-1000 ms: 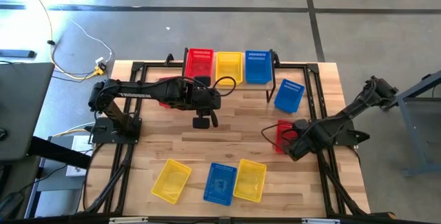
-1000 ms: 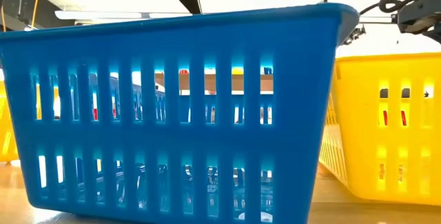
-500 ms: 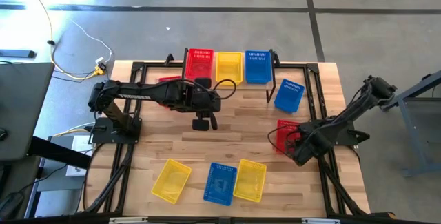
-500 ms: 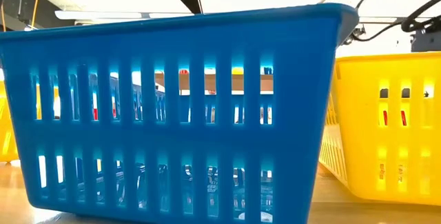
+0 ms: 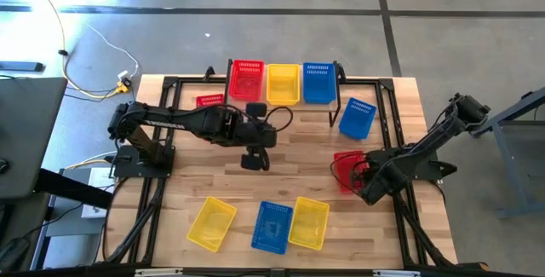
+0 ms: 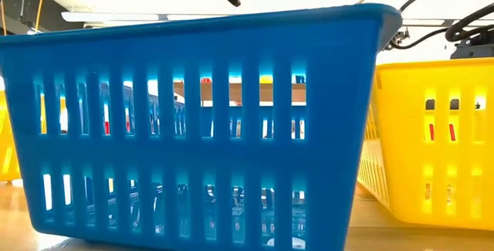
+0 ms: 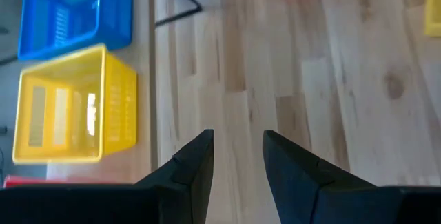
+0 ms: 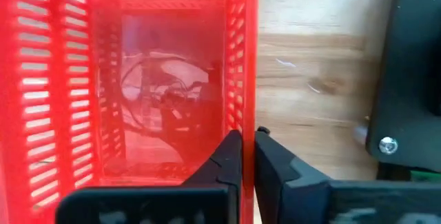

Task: Stack baskets on shelf by color
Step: Stack the right red bin on top of the red bin on the shelf

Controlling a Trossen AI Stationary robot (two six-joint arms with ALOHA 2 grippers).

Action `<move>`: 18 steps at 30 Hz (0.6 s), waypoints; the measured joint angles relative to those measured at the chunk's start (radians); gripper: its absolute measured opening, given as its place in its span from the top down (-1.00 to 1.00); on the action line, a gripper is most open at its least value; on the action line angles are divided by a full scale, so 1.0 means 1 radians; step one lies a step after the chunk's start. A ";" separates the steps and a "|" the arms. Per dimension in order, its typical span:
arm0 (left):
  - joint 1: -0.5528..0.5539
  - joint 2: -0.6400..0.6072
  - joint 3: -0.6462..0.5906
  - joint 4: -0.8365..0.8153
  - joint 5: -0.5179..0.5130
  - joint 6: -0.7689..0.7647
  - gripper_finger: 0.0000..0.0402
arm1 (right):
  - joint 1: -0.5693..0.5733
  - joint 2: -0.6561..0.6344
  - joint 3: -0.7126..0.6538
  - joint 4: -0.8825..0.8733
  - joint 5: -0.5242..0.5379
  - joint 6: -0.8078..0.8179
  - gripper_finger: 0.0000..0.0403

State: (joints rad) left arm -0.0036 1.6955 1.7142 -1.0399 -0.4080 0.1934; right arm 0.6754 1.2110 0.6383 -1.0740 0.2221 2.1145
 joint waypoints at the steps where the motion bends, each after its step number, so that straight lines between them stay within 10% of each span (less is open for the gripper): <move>1: -0.009 0.000 0.000 0.005 -0.001 0.005 0.43 | 0.000 0.000 0.000 0.001 0.007 0.001 0.95; 18: -0.151 0.000 0.000 0.023 -0.160 0.009 0.43 | 0.000 0.000 0.157 0.119 0.329 -0.254 0.99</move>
State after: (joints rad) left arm -0.1548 1.6958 1.7142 -1.0173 -0.5681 0.2023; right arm 0.6754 1.2110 0.7957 -0.9554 0.5511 1.8609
